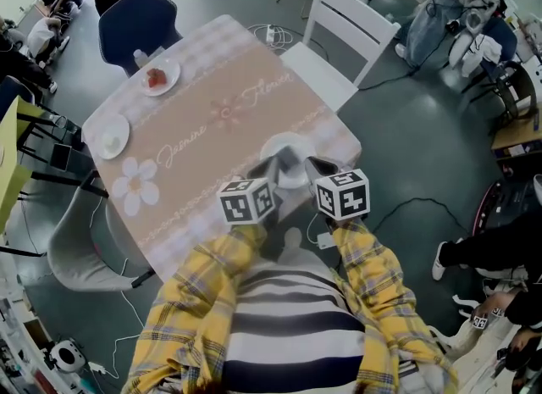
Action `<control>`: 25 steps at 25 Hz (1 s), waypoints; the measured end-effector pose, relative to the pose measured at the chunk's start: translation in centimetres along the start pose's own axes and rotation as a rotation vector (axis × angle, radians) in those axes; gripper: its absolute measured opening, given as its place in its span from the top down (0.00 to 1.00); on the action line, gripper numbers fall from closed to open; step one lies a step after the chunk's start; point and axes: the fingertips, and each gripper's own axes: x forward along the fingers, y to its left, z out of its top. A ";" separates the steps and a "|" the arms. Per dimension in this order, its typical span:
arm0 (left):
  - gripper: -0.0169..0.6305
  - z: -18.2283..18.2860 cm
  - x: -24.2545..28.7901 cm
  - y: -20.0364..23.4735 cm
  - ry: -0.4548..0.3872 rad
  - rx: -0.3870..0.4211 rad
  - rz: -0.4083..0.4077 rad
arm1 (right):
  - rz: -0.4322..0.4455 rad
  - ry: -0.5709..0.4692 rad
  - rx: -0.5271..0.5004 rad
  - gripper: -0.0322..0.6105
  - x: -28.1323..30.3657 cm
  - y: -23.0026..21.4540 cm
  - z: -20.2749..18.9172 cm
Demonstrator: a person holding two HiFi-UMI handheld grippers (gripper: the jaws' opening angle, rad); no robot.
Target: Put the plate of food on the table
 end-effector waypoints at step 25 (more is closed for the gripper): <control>0.98 -1.5 -3.5 -1.2 0.042 0.063 -0.100 | -0.015 -0.047 0.077 0.95 -2.5 4.8 -2.8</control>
